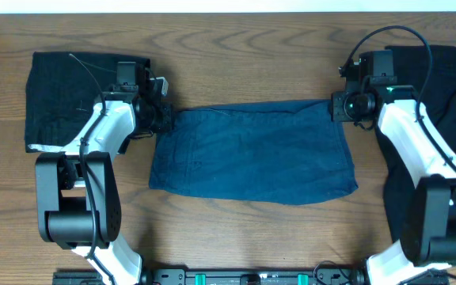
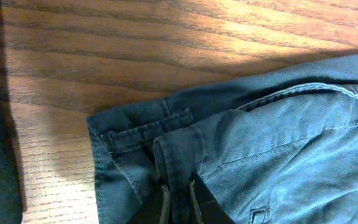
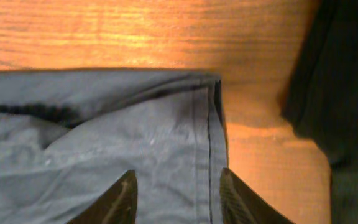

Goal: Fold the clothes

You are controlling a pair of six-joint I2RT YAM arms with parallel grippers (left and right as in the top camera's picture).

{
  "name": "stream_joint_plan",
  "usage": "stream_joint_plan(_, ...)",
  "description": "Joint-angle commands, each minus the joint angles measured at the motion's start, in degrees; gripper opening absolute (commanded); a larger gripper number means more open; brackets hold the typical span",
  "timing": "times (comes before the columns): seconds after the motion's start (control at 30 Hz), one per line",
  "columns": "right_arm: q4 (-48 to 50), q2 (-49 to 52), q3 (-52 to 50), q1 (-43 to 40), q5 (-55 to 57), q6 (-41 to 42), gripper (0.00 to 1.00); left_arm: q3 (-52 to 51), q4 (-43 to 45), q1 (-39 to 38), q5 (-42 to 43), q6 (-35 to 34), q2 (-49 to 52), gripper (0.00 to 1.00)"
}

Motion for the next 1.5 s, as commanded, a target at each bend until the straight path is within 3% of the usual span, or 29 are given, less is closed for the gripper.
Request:
stream_joint_plan(0.0,2.12,2.29,0.11,-1.86,-2.1,0.17,0.43,1.01,-0.13,-0.17,-0.28,-0.11,0.79,0.11)
stream_joint_plan(0.43,7.74,10.08,0.11,-4.55,-14.45,0.81,0.42,1.01,-0.46,-0.17,-0.28,-0.09,0.79,0.12)
stream_joint_plan(1.07,11.8,10.67,0.09,-4.55,-14.16,-0.04,0.48,1.01,-0.63,-0.17,-0.28,-0.11,0.79,0.11)
stream_joint_plan(1.47,10.95,10.67,0.09,-4.52,-14.16,0.39,0.32,1.01,-0.61,-0.17,-0.28,-0.11,0.79,0.12)
